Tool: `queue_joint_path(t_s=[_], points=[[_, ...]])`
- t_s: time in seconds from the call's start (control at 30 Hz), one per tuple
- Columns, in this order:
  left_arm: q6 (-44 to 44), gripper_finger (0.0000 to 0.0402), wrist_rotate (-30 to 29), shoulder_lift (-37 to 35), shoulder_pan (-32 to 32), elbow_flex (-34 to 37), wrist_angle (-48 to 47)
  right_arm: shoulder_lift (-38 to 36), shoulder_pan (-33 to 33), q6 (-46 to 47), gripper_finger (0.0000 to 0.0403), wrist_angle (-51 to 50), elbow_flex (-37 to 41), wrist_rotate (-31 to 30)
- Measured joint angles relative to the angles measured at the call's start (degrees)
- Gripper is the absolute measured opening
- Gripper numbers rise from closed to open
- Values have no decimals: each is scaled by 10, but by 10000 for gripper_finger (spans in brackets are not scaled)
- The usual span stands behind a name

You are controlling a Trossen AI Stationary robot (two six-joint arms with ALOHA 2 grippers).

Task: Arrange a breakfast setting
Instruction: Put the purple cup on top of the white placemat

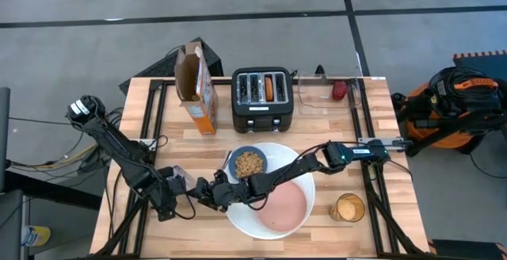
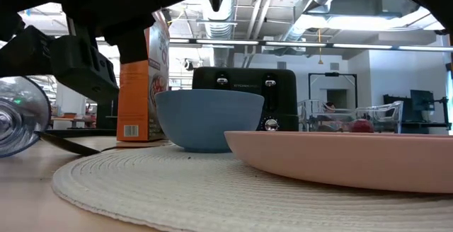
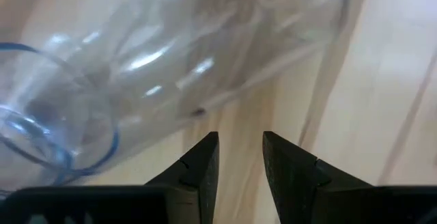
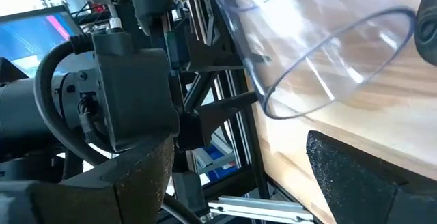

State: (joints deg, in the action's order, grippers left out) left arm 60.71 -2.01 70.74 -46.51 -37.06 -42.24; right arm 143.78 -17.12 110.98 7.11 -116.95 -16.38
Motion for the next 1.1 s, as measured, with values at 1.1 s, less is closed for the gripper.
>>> queue_joint_path(t_s=[1.1], points=[[-21, 100, -51, 0, 65, -1, -10, 0, 47, -4, 301, -31, 1, -13]])
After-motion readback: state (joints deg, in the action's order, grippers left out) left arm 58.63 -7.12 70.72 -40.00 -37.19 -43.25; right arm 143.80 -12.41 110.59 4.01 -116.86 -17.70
